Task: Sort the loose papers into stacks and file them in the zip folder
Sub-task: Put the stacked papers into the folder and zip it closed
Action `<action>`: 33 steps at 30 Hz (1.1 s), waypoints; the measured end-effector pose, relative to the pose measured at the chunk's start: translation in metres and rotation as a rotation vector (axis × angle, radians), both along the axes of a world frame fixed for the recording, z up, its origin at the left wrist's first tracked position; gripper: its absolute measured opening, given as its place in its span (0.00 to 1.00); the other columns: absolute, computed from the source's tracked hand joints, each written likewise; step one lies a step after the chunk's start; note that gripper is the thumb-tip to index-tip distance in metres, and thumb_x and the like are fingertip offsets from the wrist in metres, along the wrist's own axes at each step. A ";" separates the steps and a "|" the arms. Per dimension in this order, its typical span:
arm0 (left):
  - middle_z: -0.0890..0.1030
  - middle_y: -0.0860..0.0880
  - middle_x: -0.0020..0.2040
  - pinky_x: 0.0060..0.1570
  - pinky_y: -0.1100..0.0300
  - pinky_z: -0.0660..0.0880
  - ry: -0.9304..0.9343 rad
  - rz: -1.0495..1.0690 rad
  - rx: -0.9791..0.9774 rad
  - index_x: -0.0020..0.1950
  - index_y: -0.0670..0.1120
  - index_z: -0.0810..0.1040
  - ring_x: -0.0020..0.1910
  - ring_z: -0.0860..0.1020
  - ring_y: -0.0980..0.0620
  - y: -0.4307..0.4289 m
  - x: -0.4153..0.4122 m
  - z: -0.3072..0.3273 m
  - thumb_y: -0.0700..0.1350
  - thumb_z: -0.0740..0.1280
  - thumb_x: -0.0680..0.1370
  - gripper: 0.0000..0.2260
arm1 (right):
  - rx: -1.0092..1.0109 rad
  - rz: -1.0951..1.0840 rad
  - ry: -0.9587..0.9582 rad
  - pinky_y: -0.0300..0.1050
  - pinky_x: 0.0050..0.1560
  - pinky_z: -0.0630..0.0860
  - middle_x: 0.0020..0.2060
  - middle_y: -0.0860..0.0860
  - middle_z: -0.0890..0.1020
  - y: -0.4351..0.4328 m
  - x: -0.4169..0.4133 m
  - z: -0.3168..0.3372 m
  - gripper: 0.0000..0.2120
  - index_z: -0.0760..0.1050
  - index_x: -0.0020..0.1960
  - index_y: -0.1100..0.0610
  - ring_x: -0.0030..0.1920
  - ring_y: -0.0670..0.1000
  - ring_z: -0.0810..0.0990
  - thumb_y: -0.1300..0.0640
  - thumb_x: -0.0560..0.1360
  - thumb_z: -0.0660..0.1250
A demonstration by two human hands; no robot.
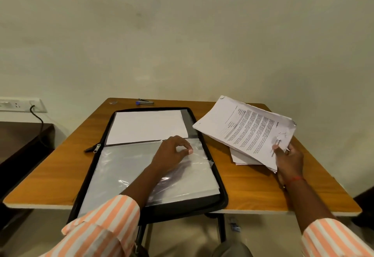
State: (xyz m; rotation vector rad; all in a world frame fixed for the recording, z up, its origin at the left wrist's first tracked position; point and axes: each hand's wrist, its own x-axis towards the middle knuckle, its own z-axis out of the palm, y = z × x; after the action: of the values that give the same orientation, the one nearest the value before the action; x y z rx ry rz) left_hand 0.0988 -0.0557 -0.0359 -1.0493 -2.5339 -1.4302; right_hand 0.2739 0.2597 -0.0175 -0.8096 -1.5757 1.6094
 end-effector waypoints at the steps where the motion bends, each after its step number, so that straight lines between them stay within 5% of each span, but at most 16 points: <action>1: 0.83 0.58 0.52 0.60 0.57 0.73 -0.028 0.014 0.028 0.46 0.55 0.84 0.56 0.78 0.57 0.000 0.000 0.002 0.51 0.75 0.76 0.02 | -0.005 0.004 0.005 0.58 0.50 0.82 0.56 0.53 0.83 -0.001 0.000 0.001 0.15 0.76 0.64 0.48 0.51 0.55 0.85 0.62 0.80 0.67; 11: 0.84 0.56 0.51 0.56 0.59 0.75 -0.128 0.055 0.038 0.48 0.53 0.88 0.52 0.80 0.58 0.001 0.004 0.016 0.52 0.76 0.75 0.05 | -0.133 0.073 0.021 0.54 0.47 0.83 0.56 0.54 0.83 0.005 0.030 -0.003 0.18 0.74 0.69 0.54 0.52 0.57 0.85 0.64 0.80 0.66; 19: 0.84 0.60 0.46 0.52 0.64 0.74 -0.131 0.098 0.102 0.48 0.53 0.88 0.50 0.80 0.61 0.003 0.015 0.011 0.49 0.76 0.76 0.03 | -0.071 0.125 -0.085 0.57 0.51 0.82 0.59 0.57 0.82 0.024 0.062 0.000 0.17 0.75 0.68 0.58 0.53 0.59 0.84 0.65 0.80 0.66; 33: 0.84 0.56 0.50 0.55 0.61 0.75 -0.131 0.097 0.046 0.51 0.53 0.88 0.51 0.80 0.56 0.005 0.016 0.009 0.52 0.75 0.76 0.06 | 0.066 0.240 -0.218 0.54 0.44 0.83 0.55 0.57 0.84 0.029 0.067 0.011 0.17 0.75 0.68 0.56 0.48 0.58 0.86 0.62 0.79 0.69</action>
State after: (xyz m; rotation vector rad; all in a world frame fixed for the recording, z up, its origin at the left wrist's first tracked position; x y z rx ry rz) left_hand 0.1153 -0.0509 -0.0269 -0.8391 -2.5860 -1.5715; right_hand 0.3407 0.2890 -0.0062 -0.8063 -1.9330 1.6695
